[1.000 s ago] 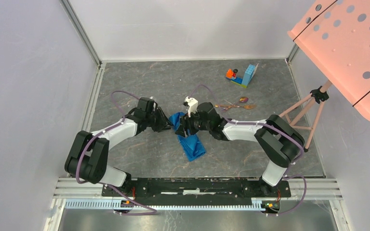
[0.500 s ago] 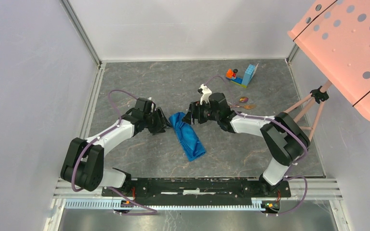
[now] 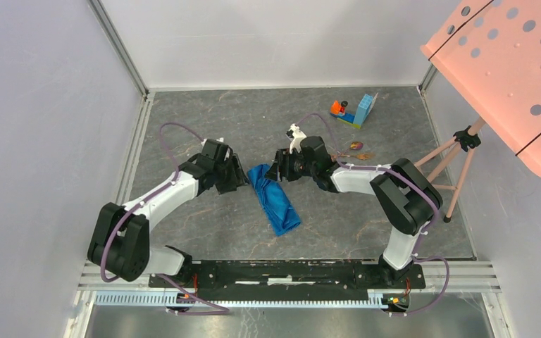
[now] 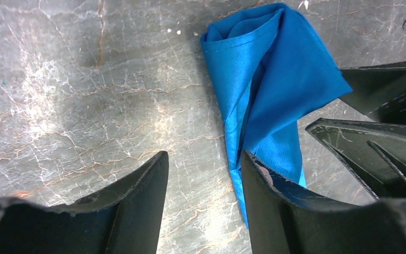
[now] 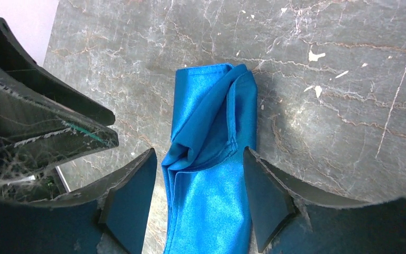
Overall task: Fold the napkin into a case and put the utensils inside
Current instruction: Fold the 2/3-rectangle-folded napkin at the center of the board, then insert the folded napkin into the top corner of the smaller rectangle folded napkin.
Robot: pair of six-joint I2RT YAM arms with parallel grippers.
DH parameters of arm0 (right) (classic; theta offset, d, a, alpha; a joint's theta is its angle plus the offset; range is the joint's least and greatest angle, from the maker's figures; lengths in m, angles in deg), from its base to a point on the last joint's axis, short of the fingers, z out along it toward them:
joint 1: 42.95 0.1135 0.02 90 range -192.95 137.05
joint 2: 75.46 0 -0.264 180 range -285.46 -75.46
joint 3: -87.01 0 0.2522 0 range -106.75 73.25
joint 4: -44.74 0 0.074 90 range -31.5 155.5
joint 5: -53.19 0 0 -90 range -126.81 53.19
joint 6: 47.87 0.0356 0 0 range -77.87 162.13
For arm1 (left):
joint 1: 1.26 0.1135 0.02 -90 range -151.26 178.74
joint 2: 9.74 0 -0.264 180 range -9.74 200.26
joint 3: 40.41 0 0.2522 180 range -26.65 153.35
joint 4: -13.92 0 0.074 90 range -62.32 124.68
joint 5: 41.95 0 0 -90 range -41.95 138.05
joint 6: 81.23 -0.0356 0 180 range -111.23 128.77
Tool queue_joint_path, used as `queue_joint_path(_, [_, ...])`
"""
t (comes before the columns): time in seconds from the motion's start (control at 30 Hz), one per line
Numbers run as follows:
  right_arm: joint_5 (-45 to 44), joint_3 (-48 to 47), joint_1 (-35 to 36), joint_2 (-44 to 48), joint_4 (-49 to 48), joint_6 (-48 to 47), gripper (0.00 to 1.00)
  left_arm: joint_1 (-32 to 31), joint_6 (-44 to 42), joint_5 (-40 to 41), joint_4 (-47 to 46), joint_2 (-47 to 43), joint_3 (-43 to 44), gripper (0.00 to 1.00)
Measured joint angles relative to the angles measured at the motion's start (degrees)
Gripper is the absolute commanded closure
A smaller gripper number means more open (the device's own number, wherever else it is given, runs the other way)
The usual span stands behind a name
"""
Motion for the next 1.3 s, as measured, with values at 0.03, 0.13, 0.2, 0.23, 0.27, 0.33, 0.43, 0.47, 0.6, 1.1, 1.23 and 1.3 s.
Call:
queue_joint_path(0.03, [-0.1, -0.2, 0.0, 0.0, 0.0, 0.1, 0.36, -0.5, -0.2, 0.9, 0.4, 0.0, 0.6, 0.35])
queue_joint_path(0.13, [-0.3, -0.7, 0.0, 0.0, 0.0, 0.4, 0.46, -3.0, -1.4, 4.9, 2.5, 0.1, 3.5, 0.32])
queue_joint_path(0.2, [-0.8, -1.1, 0.1, 0.0, 0.0, 0.6, 0.5, -4.6, -1.9, 7.2, 3.2, 0.7, 5.7, 0.34])
queue_joint_path(0.23, [-1.0, -1.3, 0.2, -0.1, 0.0, 0.7, 0.53, -5.5, -2.3, 8.5, 3.5, 1.3, 6.9, 0.35])
queue_joint_path(0.27, [-1.2, -1.5, 0.2, -0.2, 0.1, 0.8, 0.56, -6.3, -2.4, 9.9, 3.7, 1.9, 7.9, 0.37])
queue_joint_path(0.33, [-1.5, -1.9, 0.3, -0.4, 0.1, 1.0, 0.63, -7.4, -2.8, 12.0, 3.9, 2.9, 9.3, 0.39])
queue_joint_path(0.43, [-1.7, -2.0, 0.3, -0.6, 0.1, 1.2, 0.81, -8.7, -3.2, 14.7, 4.6, 3.9, 10.5, 0.39])
queue_joint_path(0.47, [-1.8, -2.0, 0.3, -0.6, 0.1, 1.3, 0.9, -9.0, -3.3, 15.6, 5.1, 4.3, 11.0, 0.39])
queue_joint_path(0.6, [-2.4, -2.0, 0.4, -0.8, 0.1, 1.6, 1.0, -10.2, -3.8, 17.6, 5.7, 6.6, 12.7, 0.4])
queue_joint_path(1.1, [-2.6, -1.7, 0.1, -0.8, -1.7, 3.2, 1.0, -14.3, -9.0, 23.3, 5.5, 19.1, 18.2, 0.63])
queue_joint_path(1.23, [-2.4, -1.3, -0.2, -0.8, -2.0, 3.6, 1.0, -15.6, -9.7, 25.2, 5.7, 20.9, 19.6, 0.64])
queue_joint_path(1.3, [-2.4, -1.2, -0.2, -0.8, -2.1, 3.6, 1.0, -16.5, -9.7, 26.4, 5.8, 21.7, 20.5, 0.64])
